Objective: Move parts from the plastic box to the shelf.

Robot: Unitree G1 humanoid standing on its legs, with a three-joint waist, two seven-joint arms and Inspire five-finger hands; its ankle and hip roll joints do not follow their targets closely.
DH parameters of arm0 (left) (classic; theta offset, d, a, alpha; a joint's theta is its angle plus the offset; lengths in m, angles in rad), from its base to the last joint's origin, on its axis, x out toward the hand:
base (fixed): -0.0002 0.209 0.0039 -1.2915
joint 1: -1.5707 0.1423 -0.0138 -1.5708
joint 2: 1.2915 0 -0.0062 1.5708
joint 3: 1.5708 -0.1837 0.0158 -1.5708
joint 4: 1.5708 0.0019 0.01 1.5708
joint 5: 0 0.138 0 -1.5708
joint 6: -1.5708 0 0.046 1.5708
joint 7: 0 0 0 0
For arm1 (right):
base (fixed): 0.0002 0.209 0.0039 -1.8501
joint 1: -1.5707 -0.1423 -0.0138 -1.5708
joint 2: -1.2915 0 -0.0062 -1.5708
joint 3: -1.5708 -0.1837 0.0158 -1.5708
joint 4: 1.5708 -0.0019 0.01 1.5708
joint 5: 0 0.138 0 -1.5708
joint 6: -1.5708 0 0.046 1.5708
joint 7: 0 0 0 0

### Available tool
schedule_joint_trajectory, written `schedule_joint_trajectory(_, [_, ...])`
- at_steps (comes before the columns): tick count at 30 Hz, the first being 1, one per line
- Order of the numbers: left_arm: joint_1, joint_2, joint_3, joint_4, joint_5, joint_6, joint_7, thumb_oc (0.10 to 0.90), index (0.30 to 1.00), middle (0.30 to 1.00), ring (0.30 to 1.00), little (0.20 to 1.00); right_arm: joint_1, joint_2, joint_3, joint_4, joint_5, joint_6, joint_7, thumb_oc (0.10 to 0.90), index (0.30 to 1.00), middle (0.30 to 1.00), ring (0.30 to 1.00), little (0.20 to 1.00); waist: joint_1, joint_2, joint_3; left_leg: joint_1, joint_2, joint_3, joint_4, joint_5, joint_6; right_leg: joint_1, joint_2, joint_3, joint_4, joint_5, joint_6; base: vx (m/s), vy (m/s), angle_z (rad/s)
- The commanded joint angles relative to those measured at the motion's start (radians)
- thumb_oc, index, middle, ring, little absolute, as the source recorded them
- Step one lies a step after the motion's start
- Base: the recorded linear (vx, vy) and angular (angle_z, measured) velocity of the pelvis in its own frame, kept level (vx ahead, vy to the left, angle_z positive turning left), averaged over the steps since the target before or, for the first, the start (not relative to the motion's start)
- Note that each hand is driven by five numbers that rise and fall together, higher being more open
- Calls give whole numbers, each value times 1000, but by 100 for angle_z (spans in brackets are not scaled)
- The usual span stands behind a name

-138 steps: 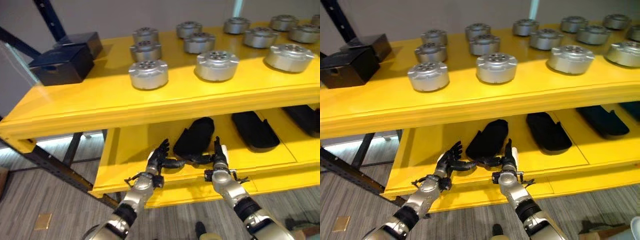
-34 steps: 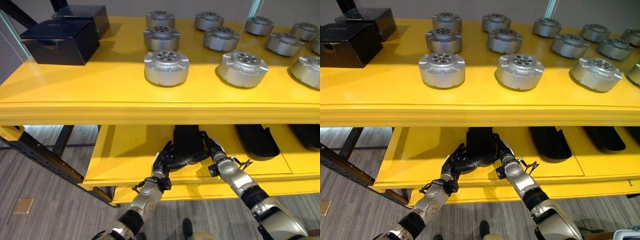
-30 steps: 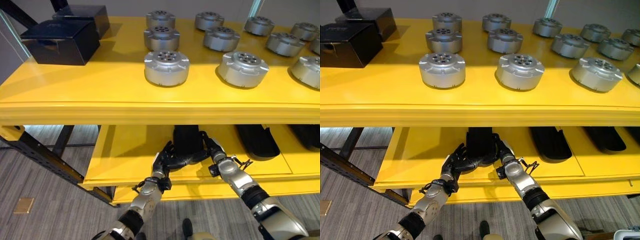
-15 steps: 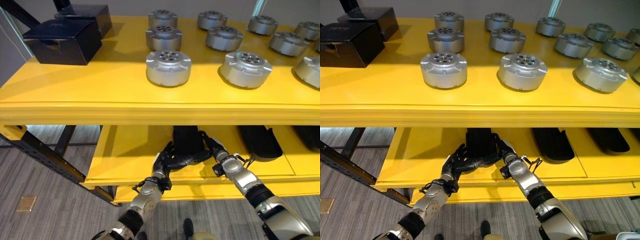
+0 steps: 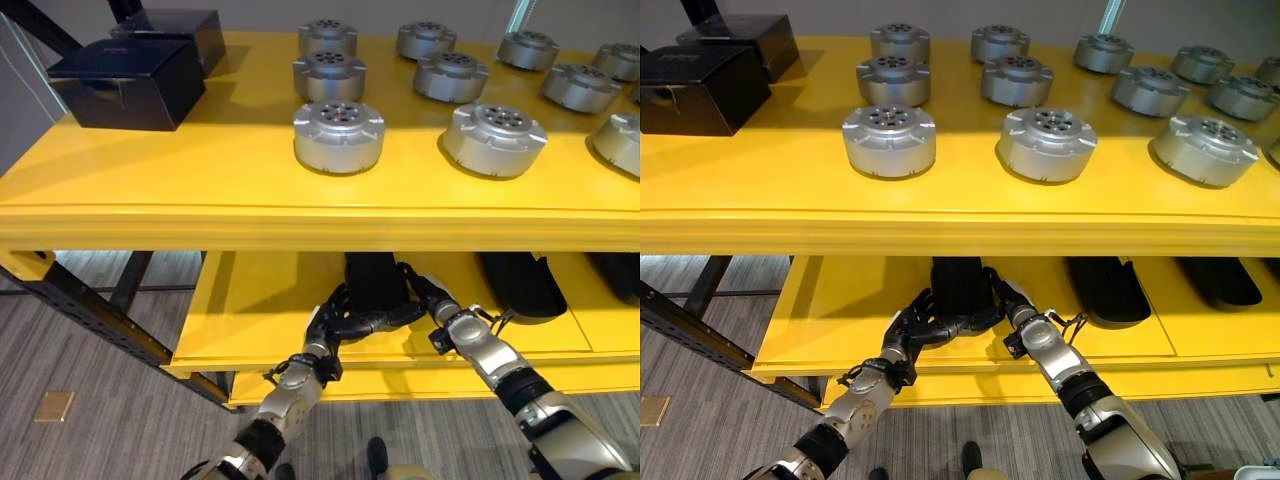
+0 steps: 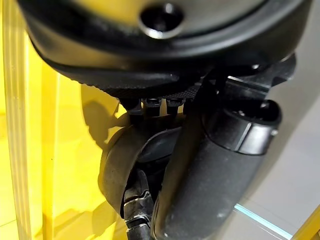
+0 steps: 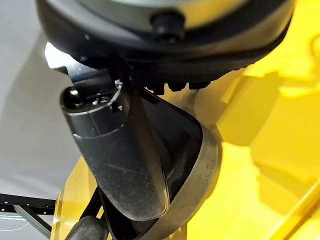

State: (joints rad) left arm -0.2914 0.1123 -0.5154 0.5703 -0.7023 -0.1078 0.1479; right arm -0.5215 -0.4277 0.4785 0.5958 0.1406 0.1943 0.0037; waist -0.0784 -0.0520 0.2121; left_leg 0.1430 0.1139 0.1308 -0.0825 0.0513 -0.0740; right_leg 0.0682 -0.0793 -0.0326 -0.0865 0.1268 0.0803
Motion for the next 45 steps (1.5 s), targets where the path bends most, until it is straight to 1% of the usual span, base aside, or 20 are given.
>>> schedule_joint_trajectory(1, [-26,-103,-182,-16,28,53,-56,900,1000,1000,1000,1000,-161,83,61,-37,11,-33,-21,900,1000,1000,1000,1000,6,-23,10,-10,20,36,103,-122,17,20,-73,6,96,-126,47,0,0,0])
schedule_joint_trajectory(4, [-35,-98,-183,-15,66,43,-16,900,1000,1000,1000,1000,-161,87,51,-33,21,-31,-55,900,1000,1000,1000,1000,4,-20,12,-11,20,37,103,-123,18,18,-72,9,98,-127,47,0,0,0])
schedule_joint_trajectory(7, [-39,-101,-183,-11,81,30,64,900,1000,1000,1000,1000,-161,93,38,-28,38,-33,-91,900,1000,1000,1000,1000,2,-18,14,-11,19,37,103,-122,18,17,-71,13,98,-127,46,0,0,0])
schedule_joint_trajectory(8, [-40,-101,-183,-11,84,29,73,900,1000,1000,1000,1000,-161,94,37,-28,41,-33,-96,900,1000,1000,1000,1000,1,-17,14,-11,19,38,103,-122,18,17,-71,13,98,-127,47,0,0,0])
schedule_joint_trajectory(10, [-53,-98,-159,2,111,18,151,900,1000,1000,1000,1000,-149,101,22,-45,49,-26,-130,900,1000,1000,1000,1000,-2,-18,13,-11,19,40,103,-123,18,16,-71,14,98,-128,47,0,0,0])
schedule_joint_trajectory(15, [-60,-101,-141,10,142,-11,217,900,1000,1000,1000,1000,-128,109,6,-66,78,-21,-185,900,1000,1000,1000,1000,-5,-19,15,-11,20,40,104,-123,18,15,-71,15,99,-128,47,0,0,0])
schedule_joint_trajectory(18, [-64,-103,-137,5,150,-32,238,900,1000,1000,1000,1000,-123,115,2,-76,78,-19,-186,900,1000,1000,1000,1000,-7,-20,15,-11,19,41,103,-124,18,14,-71,15,98,-128,46,0,0,0])
schedule_joint_trajectory(26, [-63,-102,-137,-19,177,-51,300,900,1000,1000,1000,1000,-104,118,5,-93,80,-21,-195,900,1000,1000,1000,1000,-6,-22,13,-9,20,41,101,-124,17,17,-71,12,99,-129,45,0,0,0])
schedule_joint_trajectory(33, [-63,-101,-133,-24,180,-59,290,900,1000,1000,1000,1000,-97,116,1,-111,82,-22,-196,900,1000,1000,1000,1000,-6,-23,13,-10,20,39,103,-125,17,16,-71,12,103,-132,45,0,0,0])
schedule_joint_trajectory(37, [-64,-101,-137,-39,188,-92,284,900,1000,1000,1000,1000,-91,112,-4,-128,78,-28,-192,900,1000,1000,1000,1000,-8,-24,14,-8,22,39,104,-126,18,16,-71,13,106,-133,46,0,0,0])
schedule_joint_trajectory(40, [-65,-100,-133,-49,180,-112,309,900,1000,1000,1000,1000,-84,110,-7,-142,83,-36,-199,900,1000,1000,1000,1000,-9,-25,14,-8,21,39,104,-126,17,18,-71,14,105,-133,45,0,0,0])
schedule_joint_trajectory(45, [-62,-96,-116,-64,198,-147,382,900,1000,1000,1000,1000,-82,107,-16,-161,94,-38,-212,900,1000,1000,1000,1000,-7,-28,12,-6,20,35,102,-127,17,22,-71,11,102,-133,45,0,0,0])
